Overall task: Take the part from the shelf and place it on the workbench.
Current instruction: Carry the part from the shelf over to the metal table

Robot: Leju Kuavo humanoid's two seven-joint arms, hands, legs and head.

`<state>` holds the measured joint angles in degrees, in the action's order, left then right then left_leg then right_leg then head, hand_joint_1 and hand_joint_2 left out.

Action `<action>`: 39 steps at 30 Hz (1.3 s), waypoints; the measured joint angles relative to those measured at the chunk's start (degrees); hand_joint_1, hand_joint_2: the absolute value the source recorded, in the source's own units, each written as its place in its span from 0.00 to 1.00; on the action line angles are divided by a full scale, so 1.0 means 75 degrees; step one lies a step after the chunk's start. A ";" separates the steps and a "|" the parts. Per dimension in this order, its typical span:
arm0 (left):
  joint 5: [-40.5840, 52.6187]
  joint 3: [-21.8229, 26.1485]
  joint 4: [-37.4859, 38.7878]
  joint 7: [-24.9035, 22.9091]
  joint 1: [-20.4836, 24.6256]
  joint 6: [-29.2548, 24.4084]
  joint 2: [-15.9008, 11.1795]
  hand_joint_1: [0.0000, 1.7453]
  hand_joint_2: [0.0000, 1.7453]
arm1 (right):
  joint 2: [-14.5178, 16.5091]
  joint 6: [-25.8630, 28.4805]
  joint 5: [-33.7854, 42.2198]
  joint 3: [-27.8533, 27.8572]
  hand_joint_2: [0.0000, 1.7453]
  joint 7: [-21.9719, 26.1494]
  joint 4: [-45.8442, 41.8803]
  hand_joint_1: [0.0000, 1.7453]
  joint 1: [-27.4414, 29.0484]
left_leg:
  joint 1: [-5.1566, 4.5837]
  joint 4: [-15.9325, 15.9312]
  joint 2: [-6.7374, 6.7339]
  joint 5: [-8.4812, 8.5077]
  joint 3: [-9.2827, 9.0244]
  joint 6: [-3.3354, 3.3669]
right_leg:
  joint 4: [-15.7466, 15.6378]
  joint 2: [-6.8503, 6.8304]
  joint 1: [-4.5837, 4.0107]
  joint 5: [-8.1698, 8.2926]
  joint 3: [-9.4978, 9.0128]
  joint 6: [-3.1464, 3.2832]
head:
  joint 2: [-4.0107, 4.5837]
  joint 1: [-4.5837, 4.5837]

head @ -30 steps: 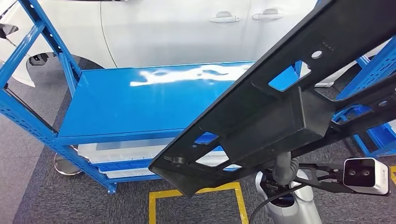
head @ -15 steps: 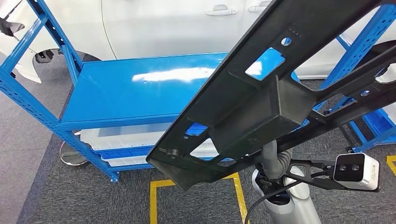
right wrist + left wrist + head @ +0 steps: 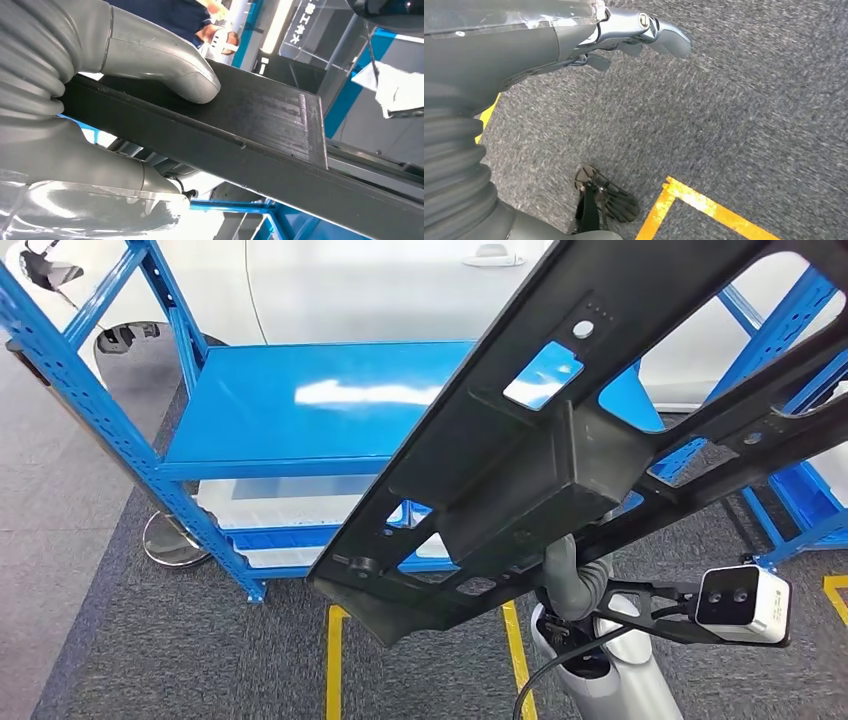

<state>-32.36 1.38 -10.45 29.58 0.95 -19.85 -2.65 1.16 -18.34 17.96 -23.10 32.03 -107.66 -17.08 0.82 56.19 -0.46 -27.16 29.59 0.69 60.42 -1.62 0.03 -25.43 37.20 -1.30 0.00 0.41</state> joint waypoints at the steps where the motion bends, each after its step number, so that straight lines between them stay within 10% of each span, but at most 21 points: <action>1: 0.0001 0.0000 -0.0001 -0.0004 0.0010 0.0002 0.0001 0.00 1.00 | -0.0038 0.0026 -0.0009 -0.0001 1.00 0.0013 -0.0001 1.00 0.0001 | 0.0000 0.0001 -0.0005 0.0077 0.0081 0.0034 | 0.0417 0.0079 0.0022 -0.0360 0.0145 -0.0040 | 0.0000 -0.0004; 3: 0.0000 0.0000 -0.0002 -0.0012 0.0014 0.0000 0.0001 0.00 1.00 | -0.0109 0.0042 -0.0027 -0.0004 1.00 0.0041 0.0001 1.00 0.0007 | -0.0006 0.0022 0.0004 0.0223 0.0294 0.0067 | 0.1456 0.0143 0.0041 -0.0979 0.0454 -0.0089 | 0.0000 -0.0012; 5: -0.0012 0.0002 -0.0001 -0.0023 0.0007 -0.0006 0.0002 0.00 1.00 | -0.0147 0.0047 -0.0045 -0.0012 1.00 0.0091 0.0002 1.00 0.0011 | -0.0009 0.0053 0.0029 0.0337 0.0503 0.0055 | 0.1816 0.0147 0.0050 -0.1008 0.0396 -0.0100 | 0.0000 -0.0012; 9: -0.0075 0.0019 -0.0001 -0.0083 0.0009 -0.0028 0.0017 0.00 1.00 | -0.0171 0.0066 -0.0054 -0.0045 1.00 0.0237 -0.0034 1.00 0.0007 | -0.0024 0.0086 0.0085 0.0511 0.0715 -0.0043 | -0.0127 0.0188 0.0023 -0.0442 -0.0992 0.0023 | 0.0000 -0.0007; 13: -0.0066 0.0030 -0.0002 -0.0197 0.0007 -0.0063 0.0031 0.00 1.00 | -0.0191 0.0022 0.0128 -0.0063 1.00 0.0230 -0.0090 1.00 0.0006 | -0.0023 0.0067 0.0073 0.0627 0.0739 -0.0207 | -0.0651 0.0217 -0.0011 -0.0408 -0.1204 0.0225 | 0.0001 -0.0036; 19: -0.0039 0.0035 0.0000 -0.0302 0.0005 -0.0038 0.0047 0.00 1.00 | -0.0200 0.0022 0.0322 -0.0068 1.00 0.0134 -0.0089 1.00 0.0012 | -0.0014 0.2272 0.0071 -0.0612 0.1571 -0.0341 | -0.0674 0.0317 0.0013 -0.0199 -0.1034 0.0401 | 0.0000 -0.0019; 21: -0.0046 0.0038 -0.0001 -0.0351 0.0003 0.0014 0.0055 0.00 1.00 | -0.0211 0.0032 0.0323 -0.0068 1.00 0.0114 -0.0082 1.00 0.0016 | -0.0013 0.2170 0.0080 -0.0426 0.1406 -0.0341 | -0.0607 0.0413 0.0011 -0.0194 -0.0971 0.0389 | 0.0000 -0.0018; 25: -0.0053 0.0064 -0.0001 -0.0417 -0.0012 0.0060 0.0055 0.00 1.00 | -0.0224 0.0121 0.0225 -0.0071 1.00 0.0096 -0.0082 1.00 0.0005 | -0.0012 0.0354 0.0456 0.0181 0.0357 -0.0234 | -0.0479 0.0663 0.0018 -0.0211 -0.0863 0.0292 | 0.0000 -0.0016; 29: -0.0082 0.0086 -0.0001 -0.0490 0.0027 0.0063 0.0061 0.00 1.00 | -0.0240 0.0271 0.0041 -0.0076 1.00 0.0087 -0.0093 1.00 0.0000 | 0.0017 0.0096 0.0293 0.0152 0.0278 -0.0133 | -0.0401 0.0788 0.0021 -0.0203 -0.0734 0.0120 | 0.0000 -0.0005; 35: -0.0075 0.0151 -0.0001 -0.0651 0.0025 0.0065 0.0052 0.00 1.00 | -0.0354 0.0638 -0.0299 -0.0098 1.00 0.0089 -0.0157 1.00 0.0033 | 0.0043 0.0048 -0.0191 0.0188 0.0306 -0.0011 | 0.1886 0.0292 0.0089 -0.1138 0.0426 -0.0086 | 0.0000 -0.0084; 39: -0.0041 0.0182 -0.0002 -0.0685 0.0047 0.0078 0.0041 0.00 1.00 | -0.0439 0.0822 -0.0442 -0.0110 1.00 0.0135 -0.0205 1.00 0.0057 | 0.0019 0.0093 -0.0459 0.0154 0.0293 -0.0070 | 0.0206 -0.0129 0.0088 -0.0253 -0.0401 -0.0058 | 0.0000 -0.0083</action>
<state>-32.67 2.74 -10.47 24.44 1.30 -19.27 -2.34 -2.13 -12.18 14.65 -23.92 33.04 -109.20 -16.65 0.96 56.89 -3.90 -26.00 31.79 0.17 61.96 -2.58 0.70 -27.33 34.20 -1.74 0.00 -0.21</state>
